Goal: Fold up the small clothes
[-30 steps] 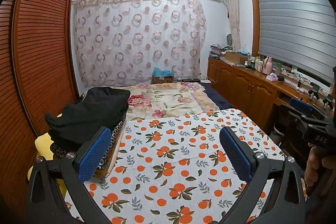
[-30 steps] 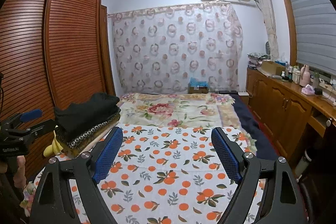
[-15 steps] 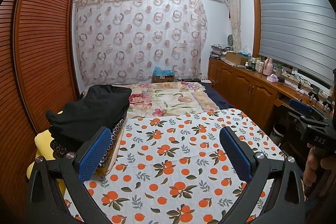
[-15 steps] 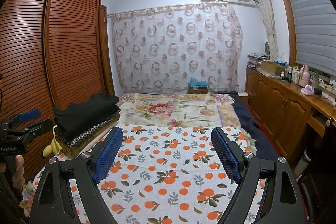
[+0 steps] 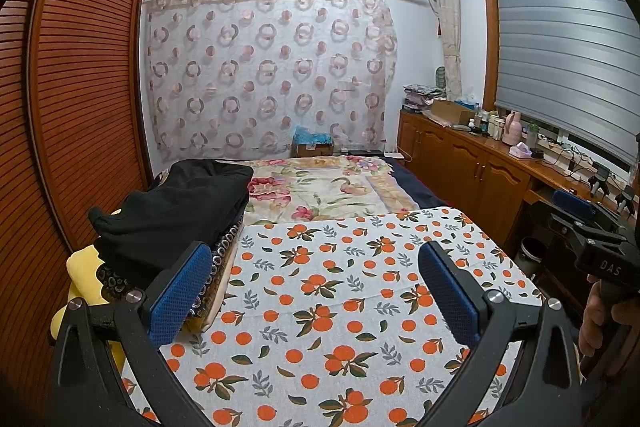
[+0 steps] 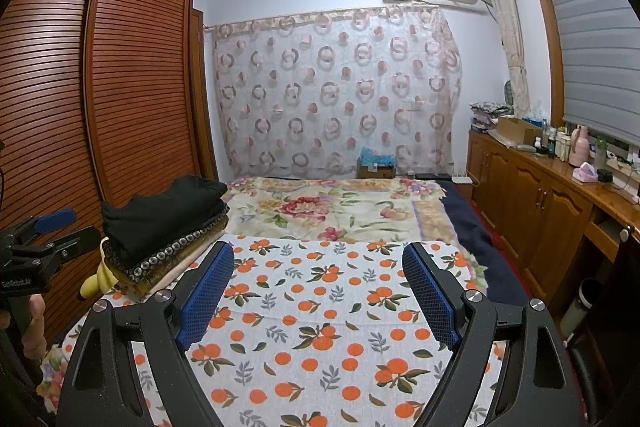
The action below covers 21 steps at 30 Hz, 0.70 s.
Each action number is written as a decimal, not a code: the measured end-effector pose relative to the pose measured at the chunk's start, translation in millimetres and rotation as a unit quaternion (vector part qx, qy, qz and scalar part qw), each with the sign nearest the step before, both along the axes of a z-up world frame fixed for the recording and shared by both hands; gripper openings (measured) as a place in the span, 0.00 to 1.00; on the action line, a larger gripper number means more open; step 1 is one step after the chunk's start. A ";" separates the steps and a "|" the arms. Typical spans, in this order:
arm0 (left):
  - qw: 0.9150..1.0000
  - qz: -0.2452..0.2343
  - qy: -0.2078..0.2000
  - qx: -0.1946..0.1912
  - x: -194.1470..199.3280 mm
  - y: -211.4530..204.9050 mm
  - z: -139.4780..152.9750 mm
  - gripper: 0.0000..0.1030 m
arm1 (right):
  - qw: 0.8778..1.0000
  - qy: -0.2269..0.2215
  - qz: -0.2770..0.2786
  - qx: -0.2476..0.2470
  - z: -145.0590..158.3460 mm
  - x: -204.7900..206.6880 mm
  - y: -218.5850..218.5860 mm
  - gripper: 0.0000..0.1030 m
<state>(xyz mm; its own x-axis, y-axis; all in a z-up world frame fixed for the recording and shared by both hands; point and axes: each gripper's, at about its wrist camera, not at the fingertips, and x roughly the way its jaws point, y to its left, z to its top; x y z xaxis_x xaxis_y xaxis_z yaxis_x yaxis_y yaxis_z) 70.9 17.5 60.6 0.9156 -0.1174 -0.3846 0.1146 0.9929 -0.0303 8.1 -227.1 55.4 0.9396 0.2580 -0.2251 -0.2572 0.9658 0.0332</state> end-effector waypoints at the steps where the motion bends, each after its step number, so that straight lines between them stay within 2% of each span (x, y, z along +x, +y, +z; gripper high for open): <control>1: 1.000 0.000 0.000 0.000 -0.5 0.1 0.7 1.00 | 1.000 0.000 0.000 0.000 0.1 0.2 -0.5 0.85; 21: 1.000 0.000 -0.001 -0.001 -1.3 -0.4 0.8 1.00 | 1.000 0.000 0.000 0.000 -0.2 1.9 -5.7 0.85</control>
<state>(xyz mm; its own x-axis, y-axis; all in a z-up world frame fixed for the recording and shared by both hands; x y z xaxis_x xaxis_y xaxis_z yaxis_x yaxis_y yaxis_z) 69.6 17.1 61.5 0.9161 -0.1178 -0.3832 0.1139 0.9929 -0.0328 10.0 -232.9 55.3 0.9394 0.2583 -0.2254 -0.2575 0.9657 0.0332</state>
